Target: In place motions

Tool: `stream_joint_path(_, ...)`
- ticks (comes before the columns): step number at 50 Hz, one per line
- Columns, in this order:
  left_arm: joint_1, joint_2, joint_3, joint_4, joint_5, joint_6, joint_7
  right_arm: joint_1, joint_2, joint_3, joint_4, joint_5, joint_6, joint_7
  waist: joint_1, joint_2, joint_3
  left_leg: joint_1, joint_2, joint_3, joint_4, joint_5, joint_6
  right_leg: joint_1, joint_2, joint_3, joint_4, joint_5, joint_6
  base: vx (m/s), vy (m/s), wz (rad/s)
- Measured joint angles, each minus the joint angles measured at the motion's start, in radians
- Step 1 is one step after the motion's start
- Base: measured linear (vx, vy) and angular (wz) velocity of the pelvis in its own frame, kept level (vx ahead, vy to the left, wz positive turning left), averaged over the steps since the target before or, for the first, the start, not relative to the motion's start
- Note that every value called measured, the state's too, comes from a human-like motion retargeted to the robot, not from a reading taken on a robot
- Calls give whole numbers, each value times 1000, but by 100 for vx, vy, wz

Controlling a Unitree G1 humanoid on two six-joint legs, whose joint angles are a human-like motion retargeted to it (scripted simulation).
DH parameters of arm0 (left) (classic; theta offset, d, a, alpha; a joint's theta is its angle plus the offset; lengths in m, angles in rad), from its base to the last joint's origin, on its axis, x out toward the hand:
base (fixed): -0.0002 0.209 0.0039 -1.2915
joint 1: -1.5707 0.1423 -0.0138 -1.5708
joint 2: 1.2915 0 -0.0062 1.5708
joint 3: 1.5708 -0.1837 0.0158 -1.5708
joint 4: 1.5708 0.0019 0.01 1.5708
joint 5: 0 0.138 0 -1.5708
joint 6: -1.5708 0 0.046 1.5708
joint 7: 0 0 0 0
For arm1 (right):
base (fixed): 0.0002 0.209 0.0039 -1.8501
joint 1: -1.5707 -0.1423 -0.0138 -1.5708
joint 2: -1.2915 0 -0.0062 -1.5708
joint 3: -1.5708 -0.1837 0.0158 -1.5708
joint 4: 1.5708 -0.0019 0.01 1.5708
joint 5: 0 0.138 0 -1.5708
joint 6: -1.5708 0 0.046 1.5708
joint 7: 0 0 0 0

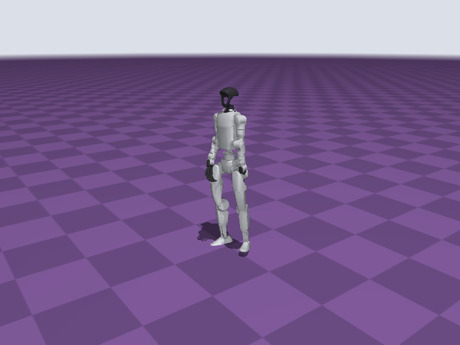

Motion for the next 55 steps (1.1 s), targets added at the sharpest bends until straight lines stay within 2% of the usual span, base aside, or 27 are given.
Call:
stream_joint_path(11, -4, 1, 3, 0, 1, -2, 0, -31, 71, 79, -603, 348, 37, 107, -8, -4, 0, -1, 2, 10, 0, 2, -1, -8, -1, 10, 2, 4, 0, 0, 0, 0)
stream_joint_path(16, -2, 1, -4, 0, 2, -2, 3, -35, 70, 152, -866, 479, -14, 125, -12, -7, -4, -4, 2, 4, 0, 2, -1, -7, -1, 5, 2, 2, 1, 0, 0, 0)
stream_joint_path(22, 0, 3, -5, 0, 4, -3, 5, -28, 32, 213, -1072, 521, -104, 146, -7, -15, -7, -2, 0, -2, 0, 1, -1, 0, -3, -2, 0, -1, 2, 0, 0, 0)
stream_joint_path(29, 0, 8, -5, 0, 3, -4, 5, 3, -2, 239, -1203, 534, -196, 116, 2, -24, -5, 3, -2, -12, 0, 1, 0, 12, -4, -12, -2, -5, 4, 0, 0, 0)
stream_joint_path(35, 7, 14, -11, 0, 1, -7, 7, 42, -9, 236, -1296, 594, -214, 114, 13, -33, 5, 16, -4, -21, 2, 0, 2, 33, -4, -21, -4, -9, 4, 0, 0, 0)
stream_joint_path(47, 37, 18, 18, 0, -27, -14, 10, 74, -55, 212, -1403, 626, -238, 1, 26, -27, 22, 47, 5, -20, 5, -1, -2, 67, 5, -25, -2, -14, 3, 3, -2, -1)
stream_joint_path(55, 51, 43, 12, 0, -32, -17, 1, 155, -146, 223, -1349, 343, -322, -239, 30, -28, 55, 73, 19, -17, 6, 4, -9, 92, 16, -22, -1, -18, -2, 9, -8, -1)
